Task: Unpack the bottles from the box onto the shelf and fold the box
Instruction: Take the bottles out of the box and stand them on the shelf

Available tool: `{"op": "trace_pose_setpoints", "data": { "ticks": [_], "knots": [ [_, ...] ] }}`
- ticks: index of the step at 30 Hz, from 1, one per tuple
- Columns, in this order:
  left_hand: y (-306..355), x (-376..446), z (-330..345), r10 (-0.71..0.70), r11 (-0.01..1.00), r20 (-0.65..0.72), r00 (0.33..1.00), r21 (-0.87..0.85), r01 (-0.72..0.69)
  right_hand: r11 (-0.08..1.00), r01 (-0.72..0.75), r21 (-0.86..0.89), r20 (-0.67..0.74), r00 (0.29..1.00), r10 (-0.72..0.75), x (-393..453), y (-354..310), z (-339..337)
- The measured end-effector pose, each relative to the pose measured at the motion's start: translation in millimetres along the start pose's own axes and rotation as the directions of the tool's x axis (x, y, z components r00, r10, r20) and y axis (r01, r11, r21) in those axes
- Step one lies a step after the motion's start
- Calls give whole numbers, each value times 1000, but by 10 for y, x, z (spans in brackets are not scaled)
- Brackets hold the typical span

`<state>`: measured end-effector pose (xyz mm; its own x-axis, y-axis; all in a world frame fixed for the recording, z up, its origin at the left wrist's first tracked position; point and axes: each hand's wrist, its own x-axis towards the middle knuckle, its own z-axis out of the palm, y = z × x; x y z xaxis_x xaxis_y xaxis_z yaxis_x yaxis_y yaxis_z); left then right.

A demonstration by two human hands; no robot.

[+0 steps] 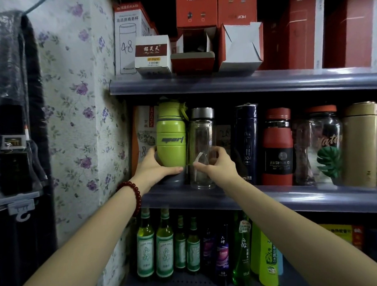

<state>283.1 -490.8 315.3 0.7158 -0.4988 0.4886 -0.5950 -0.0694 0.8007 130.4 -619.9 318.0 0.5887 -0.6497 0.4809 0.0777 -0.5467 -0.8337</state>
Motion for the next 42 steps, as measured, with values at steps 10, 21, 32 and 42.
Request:
{"op": "trace_pose_setpoints", "data": {
  "ticks": [10,21,32,42],
  "knots": [
    [26,-17,32,45,999,46,998,-23,-44,994,45,-97,-103,993,-55,-69,-38,-31],
    [-34,56,71,110,993,130,985,22,-114,984,88,-152,-92,990,-103,-84,77,-72],
    [-39,109,18,65,997,230,971,-57,-53,986,49,-157,0,999,-49,-84,33,-61],
    [-7,-41,3,84,984,189,978,138,-111,941,65,-332,-15,997,-74,-242,15,-112]
  ]
}}
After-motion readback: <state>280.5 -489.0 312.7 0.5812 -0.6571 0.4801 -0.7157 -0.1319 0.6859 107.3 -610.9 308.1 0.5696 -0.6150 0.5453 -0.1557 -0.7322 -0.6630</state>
